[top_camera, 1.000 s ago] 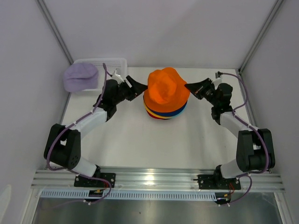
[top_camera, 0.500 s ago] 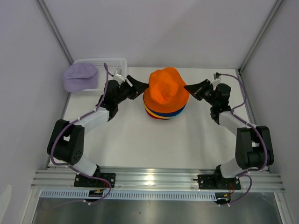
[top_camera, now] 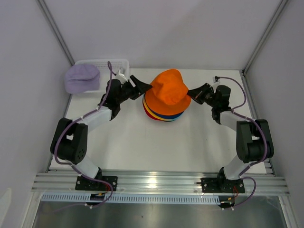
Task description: Stack the hats
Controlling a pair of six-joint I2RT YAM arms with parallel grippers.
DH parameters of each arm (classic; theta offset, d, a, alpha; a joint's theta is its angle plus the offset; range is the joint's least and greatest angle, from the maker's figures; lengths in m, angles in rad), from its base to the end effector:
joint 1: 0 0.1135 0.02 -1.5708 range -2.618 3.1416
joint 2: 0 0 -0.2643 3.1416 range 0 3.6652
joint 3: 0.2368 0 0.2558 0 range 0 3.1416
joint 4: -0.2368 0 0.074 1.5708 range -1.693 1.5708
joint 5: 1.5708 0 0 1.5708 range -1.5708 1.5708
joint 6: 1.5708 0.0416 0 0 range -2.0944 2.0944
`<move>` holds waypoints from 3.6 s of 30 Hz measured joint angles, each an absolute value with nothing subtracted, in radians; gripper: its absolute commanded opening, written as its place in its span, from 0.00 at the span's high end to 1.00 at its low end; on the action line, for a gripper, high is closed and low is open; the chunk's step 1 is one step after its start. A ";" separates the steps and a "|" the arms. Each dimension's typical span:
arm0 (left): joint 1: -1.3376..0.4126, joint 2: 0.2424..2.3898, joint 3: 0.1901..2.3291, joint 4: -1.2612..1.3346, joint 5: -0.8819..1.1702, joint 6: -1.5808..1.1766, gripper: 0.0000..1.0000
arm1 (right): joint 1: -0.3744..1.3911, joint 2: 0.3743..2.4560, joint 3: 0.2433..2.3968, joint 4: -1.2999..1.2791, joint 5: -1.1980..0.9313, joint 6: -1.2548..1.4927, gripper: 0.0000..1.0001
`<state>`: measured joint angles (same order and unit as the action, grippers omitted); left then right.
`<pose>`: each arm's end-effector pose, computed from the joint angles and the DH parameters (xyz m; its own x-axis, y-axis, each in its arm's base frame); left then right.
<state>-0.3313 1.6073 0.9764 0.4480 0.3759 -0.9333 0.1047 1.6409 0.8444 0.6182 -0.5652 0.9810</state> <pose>0.3512 -0.1370 0.2589 -0.6198 -0.5773 -0.5316 0.2451 0.5012 -0.8299 0.3584 0.0601 0.2220 -0.6071 0.6419 -0.4684 -0.1941 0.4519 0.8707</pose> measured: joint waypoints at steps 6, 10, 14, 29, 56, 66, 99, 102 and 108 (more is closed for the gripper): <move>-0.297 1.644 0.977 0.463 0.382 -0.931 0.26 | 0.104 1.659 0.859 0.613 -0.570 0.962 0.96; -0.272 1.682 0.978 0.514 0.409 -0.943 0.28 | 0.104 1.665 0.864 0.603 -0.574 0.955 0.97; -0.266 1.712 0.992 0.567 0.456 -0.961 0.30 | 0.104 1.666 0.874 0.591 -0.574 0.947 0.97; -0.266 1.710 1.076 0.560 0.509 -0.926 0.32 | 0.105 1.679 0.908 0.557 -0.576 0.940 0.97; -0.266 1.808 1.076 0.644 0.608 -1.048 0.99 | 0.105 1.692 0.929 0.523 -0.576 0.943 1.00; -0.270 1.671 1.073 0.502 0.518 -1.117 0.99 | 0.101 1.674 0.979 0.409 -0.554 1.017 1.00; -0.381 1.554 1.018 0.266 0.197 -1.168 0.99 | 0.095 1.798 0.899 0.636 -0.568 1.127 0.95; -0.381 1.554 0.999 0.271 0.187 -1.167 0.99 | 0.095 1.810 0.905 0.653 -0.580 1.126 0.92; -0.379 1.559 0.976 0.270 0.162 -1.150 0.99 | 0.095 1.818 0.908 0.652 -0.591 1.119 0.78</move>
<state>-0.3794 1.5593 0.9764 0.2699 0.1619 -1.1500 0.0948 1.8175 0.9085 0.6518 -0.5911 1.1191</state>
